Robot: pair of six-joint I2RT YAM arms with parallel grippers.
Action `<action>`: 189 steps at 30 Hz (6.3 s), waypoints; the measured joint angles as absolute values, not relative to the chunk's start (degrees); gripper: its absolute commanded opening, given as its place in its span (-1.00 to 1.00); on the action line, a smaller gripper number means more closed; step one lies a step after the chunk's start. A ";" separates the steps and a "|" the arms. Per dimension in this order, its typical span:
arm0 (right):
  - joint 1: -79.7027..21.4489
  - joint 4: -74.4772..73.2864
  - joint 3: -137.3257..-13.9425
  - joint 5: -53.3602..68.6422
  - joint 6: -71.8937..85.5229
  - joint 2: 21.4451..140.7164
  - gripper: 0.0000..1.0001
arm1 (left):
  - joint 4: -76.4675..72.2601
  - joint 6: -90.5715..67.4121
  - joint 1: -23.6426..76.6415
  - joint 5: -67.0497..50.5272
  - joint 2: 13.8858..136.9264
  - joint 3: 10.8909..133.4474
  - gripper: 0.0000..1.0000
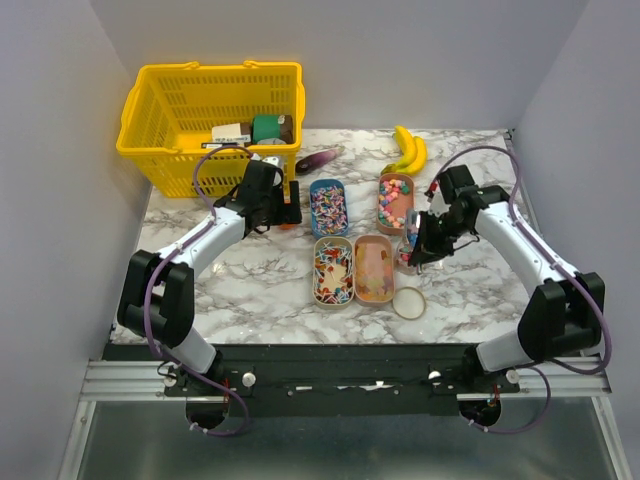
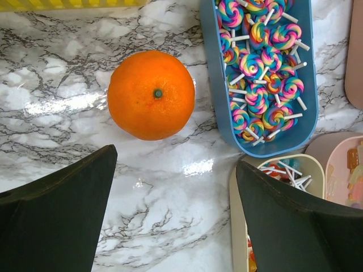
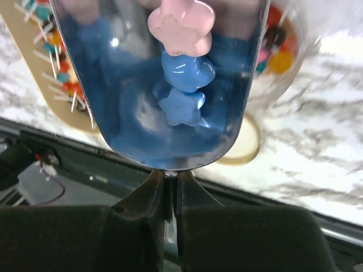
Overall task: Pack the candies
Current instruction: Place the fake candies in the packing bottle, then adjust the spatula, then scoop the fake candies from the storage box.
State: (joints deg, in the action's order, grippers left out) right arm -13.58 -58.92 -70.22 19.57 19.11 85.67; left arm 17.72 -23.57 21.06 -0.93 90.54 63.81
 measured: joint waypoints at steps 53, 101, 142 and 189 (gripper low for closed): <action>-8.23 -23.53 -38.83 52.86 71.75 70.54 -0.99 | 16.97 -23.81 21.06 -0.62 90.54 62.83 0.97; -38.70 -61.32 -93.25 29.85 25.50 97.47 -0.99 | 6.52 -31.27 20.99 -24.05 87.22 63.16 0.57; -31.38 -69.93 -113.71 18.70 22.44 117.60 -0.99 | 15.29 -27.20 21.96 -13.23 100.95 75.50 0.70; -30.92 -70.37 -117.16 16.19 21.47 123.52 -0.99 | 5.80 -36.14 29.58 -1.72 104.92 64.34 -0.66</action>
State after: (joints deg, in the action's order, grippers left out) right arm -30.92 -70.37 -117.16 16.19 21.47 123.52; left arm 5.80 -36.14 29.58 -1.72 104.92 64.34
